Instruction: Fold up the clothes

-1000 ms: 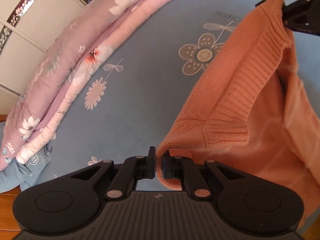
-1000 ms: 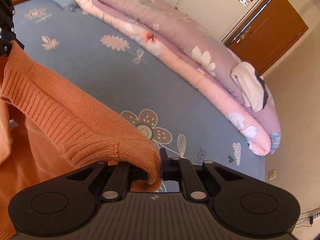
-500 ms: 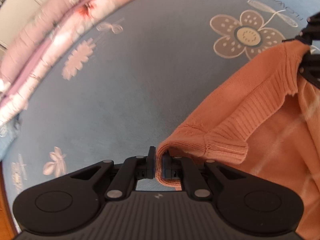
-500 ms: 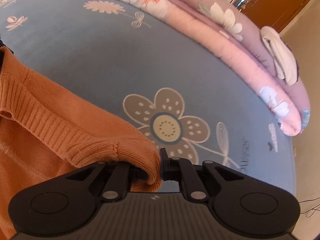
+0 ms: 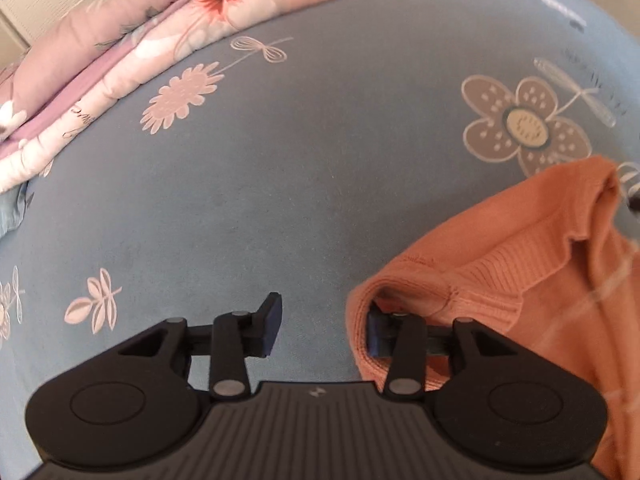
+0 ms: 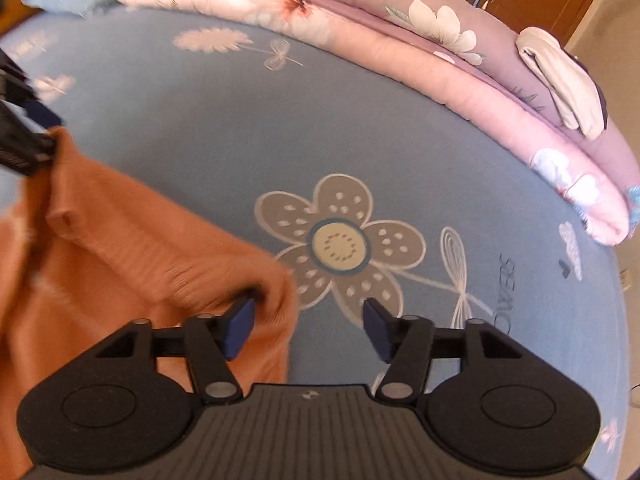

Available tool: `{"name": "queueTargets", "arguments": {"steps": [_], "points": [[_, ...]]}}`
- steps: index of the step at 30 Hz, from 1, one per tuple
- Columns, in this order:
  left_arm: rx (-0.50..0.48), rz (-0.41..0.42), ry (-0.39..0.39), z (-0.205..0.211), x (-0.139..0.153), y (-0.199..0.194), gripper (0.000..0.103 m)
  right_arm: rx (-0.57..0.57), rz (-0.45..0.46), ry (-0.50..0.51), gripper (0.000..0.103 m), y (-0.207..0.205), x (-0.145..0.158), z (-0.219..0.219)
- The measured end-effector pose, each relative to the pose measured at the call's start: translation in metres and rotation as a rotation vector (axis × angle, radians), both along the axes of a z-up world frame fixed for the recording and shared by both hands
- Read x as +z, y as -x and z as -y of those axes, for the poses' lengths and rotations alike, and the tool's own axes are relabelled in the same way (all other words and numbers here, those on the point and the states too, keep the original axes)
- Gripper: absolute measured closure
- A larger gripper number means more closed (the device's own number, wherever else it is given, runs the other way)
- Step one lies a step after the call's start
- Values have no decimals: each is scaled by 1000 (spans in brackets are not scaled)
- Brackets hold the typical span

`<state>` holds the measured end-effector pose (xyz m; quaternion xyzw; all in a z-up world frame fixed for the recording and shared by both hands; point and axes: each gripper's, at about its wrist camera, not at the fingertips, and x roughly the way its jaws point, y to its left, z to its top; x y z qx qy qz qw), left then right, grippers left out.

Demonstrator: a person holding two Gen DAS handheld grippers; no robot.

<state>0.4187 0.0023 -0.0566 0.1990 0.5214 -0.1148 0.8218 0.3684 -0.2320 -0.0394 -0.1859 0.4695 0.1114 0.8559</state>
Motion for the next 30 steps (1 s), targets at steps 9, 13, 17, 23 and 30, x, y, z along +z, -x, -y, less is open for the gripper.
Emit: {"name": "queueTargets", "arguments": {"steps": [9,13,17,23,30], "points": [[-116,-41,104,-29,37,115,42,46,-180,-136,37,151,4,21],[-175,-137,139,-35,35,190,41,33,-223,-164,37,223,-6,24],[-236,-228,152,-23,20,260,40,-20,-261,-233,37,271,-11,18],[-187,-233,167,-10,4,317,40,-61,-254,-247,37,320,-16,-3],[-53,-120,105,-6,-7,353,30,-186,-203,-246,37,347,-22,-19]]}}
